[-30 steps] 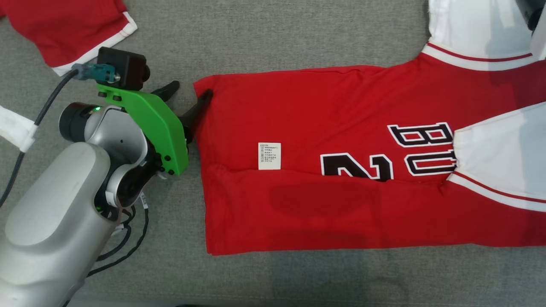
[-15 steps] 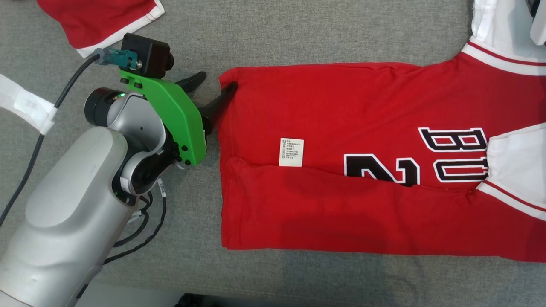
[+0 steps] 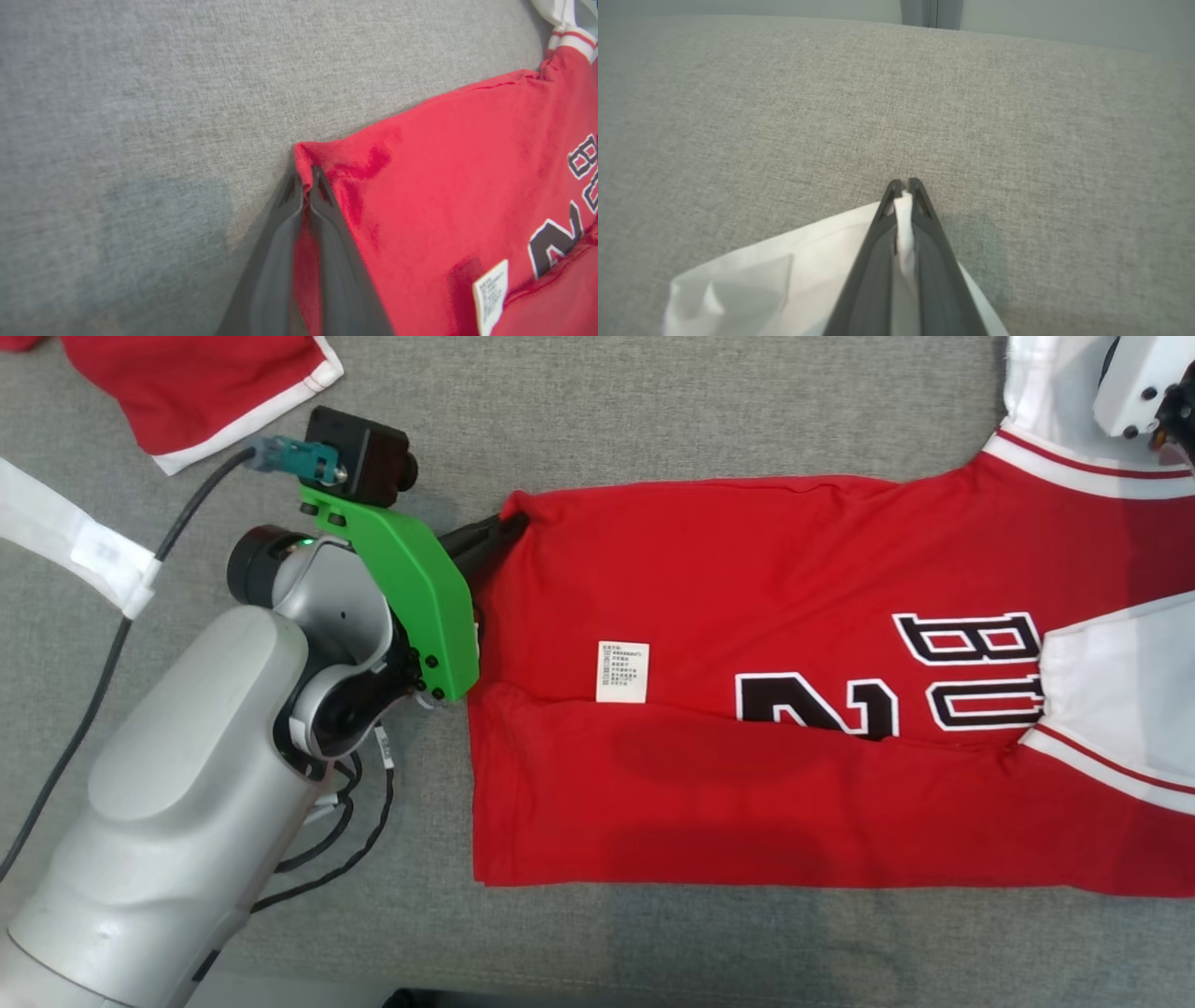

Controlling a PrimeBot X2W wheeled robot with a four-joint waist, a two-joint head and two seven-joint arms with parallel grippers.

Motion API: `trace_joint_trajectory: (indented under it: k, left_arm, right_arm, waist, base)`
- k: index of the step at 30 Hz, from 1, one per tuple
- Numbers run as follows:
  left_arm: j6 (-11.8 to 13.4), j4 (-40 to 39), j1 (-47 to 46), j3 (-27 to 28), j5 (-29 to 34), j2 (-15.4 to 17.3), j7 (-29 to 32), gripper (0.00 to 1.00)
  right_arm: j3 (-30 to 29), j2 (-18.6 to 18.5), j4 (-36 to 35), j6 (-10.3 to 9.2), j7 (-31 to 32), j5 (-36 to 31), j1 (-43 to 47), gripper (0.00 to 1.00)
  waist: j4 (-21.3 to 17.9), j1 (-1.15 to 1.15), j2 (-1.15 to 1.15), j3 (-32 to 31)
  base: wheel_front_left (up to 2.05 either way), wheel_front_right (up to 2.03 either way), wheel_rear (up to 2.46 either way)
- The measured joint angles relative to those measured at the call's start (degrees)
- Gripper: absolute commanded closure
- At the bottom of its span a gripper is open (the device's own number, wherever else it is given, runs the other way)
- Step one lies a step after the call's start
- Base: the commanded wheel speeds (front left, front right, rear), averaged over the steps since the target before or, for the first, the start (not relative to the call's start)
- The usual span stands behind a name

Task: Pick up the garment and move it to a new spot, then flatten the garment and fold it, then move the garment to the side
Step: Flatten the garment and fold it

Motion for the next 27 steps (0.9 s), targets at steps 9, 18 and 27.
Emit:
trace_joint_trajectory:
  k: [9,18,27]
  left_arm:
    - [1.0,-5.3,6.1,3.1,-0.2,2.0,-7.5,1.0]
    - [4.2,-16.1,17.4,6.0,-0.6,7.7,-13.1,1.0]
    - [7.9,-22.9,30.8,6.5,-1.6,12.2,-15.8,1.0]
  right_arm:
    - [5.4,-3.9,-9.1,0.16,-5.9,11.8,4.2,1.0]
    - [3.2,-14.2,-28.2,0.16,-9.8,22.4,22.9,1.0]
    - [-8.5,-13.7,-40.7,0.15,-9.4,25.1,50.5,1.0]
  waist:
    - [-2.0,0.0,0.0,-3.9]
    - [-4.3,0.0,0.0,-10.5]
    - [-9.3,0.0,0.0,-16.0]
  base:
    - [0.0,0.0,0.0]
    - [0.0,0.0,0.0]
    - [0.0,0.0,0.0]
